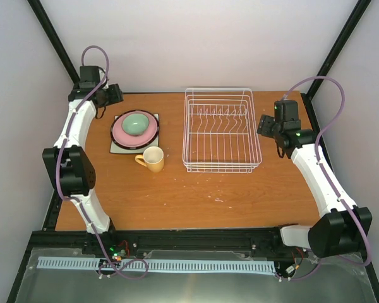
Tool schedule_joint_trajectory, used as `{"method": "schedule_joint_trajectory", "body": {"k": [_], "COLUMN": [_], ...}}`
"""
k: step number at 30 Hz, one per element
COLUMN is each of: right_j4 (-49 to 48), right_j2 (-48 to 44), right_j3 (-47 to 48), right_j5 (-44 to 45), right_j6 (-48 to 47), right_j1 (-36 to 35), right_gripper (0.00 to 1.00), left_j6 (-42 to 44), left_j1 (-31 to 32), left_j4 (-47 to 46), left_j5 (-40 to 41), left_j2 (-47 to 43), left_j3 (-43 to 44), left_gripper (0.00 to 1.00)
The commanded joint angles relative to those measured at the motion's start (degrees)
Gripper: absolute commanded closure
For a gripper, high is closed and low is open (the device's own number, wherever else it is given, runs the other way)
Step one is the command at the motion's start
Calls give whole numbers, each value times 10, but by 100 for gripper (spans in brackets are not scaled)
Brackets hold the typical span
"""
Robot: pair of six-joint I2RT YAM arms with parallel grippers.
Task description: Load the mixed dishes into the dish rack
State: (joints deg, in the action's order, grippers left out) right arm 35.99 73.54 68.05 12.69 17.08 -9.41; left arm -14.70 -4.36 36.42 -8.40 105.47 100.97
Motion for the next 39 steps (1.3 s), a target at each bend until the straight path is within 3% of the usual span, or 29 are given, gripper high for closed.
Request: {"method": "schedule_joint_trajectory", "body": {"k": [1,6,10,13,19,39], "right_j4": [-20,-20,-43,-66,-78,-65], "right_j2": [-1,34,50,61,82,95], "right_j3": [4,27,39,43,52,52], "right_j5": [-2,-44,-90,-135,-196,-214], "right_j6": [-17,-31,-46,-60,-68,-70], "right_j1": [-3,-3,-3,-3,-3,-3], "right_gripper": [19,17,18,21,25,22], "left_j6": [-12,17,30,37,95,106], "left_j1": [-8,-21,-35,-44,-53,-28], "left_j4": [38,106,116,114,163,184], "left_j5": [5,33,22,19,24,-85], "left_j2": [15,38,23,9,40,70], "left_j3": [24,33,5,-7,31,9], "left_gripper": [38,39,48,49,55,61]}}
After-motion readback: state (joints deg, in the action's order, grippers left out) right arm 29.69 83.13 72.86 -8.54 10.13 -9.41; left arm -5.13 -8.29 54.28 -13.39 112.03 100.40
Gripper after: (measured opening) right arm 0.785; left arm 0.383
